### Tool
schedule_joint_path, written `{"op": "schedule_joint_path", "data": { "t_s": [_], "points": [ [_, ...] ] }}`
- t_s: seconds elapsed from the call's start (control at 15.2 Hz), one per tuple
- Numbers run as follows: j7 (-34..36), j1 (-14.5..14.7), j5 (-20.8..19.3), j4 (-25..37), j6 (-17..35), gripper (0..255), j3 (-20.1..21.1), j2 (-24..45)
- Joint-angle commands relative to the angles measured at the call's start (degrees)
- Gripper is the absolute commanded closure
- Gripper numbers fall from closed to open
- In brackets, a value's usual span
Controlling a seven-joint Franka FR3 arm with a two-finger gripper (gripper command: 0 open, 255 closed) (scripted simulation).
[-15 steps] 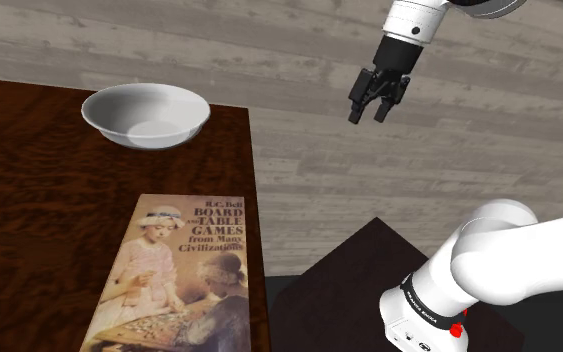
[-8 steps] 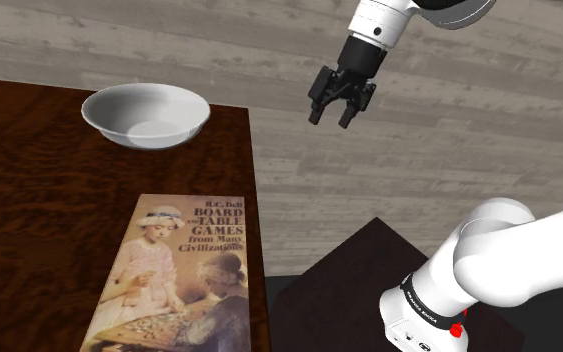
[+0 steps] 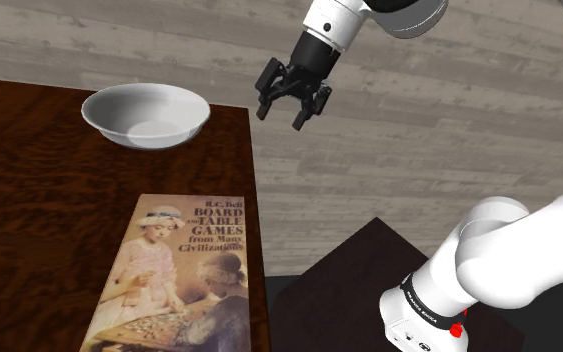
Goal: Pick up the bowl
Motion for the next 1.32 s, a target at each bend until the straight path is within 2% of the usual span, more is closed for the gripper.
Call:
{"op": "schedule_joint_path", "data": {
  "t_s": [0.0,0.66,1.25],
  "points": [
    [1.5,0.5,1.7,2.0,2.4,0,1.0,2.6],
    [8.7,2.9,6.7,13.5,13.9,0,6.0,16.0],
    [6.1,3.4,8.4,8.8,19.1,0,6.4,16.8]
  ]
}}
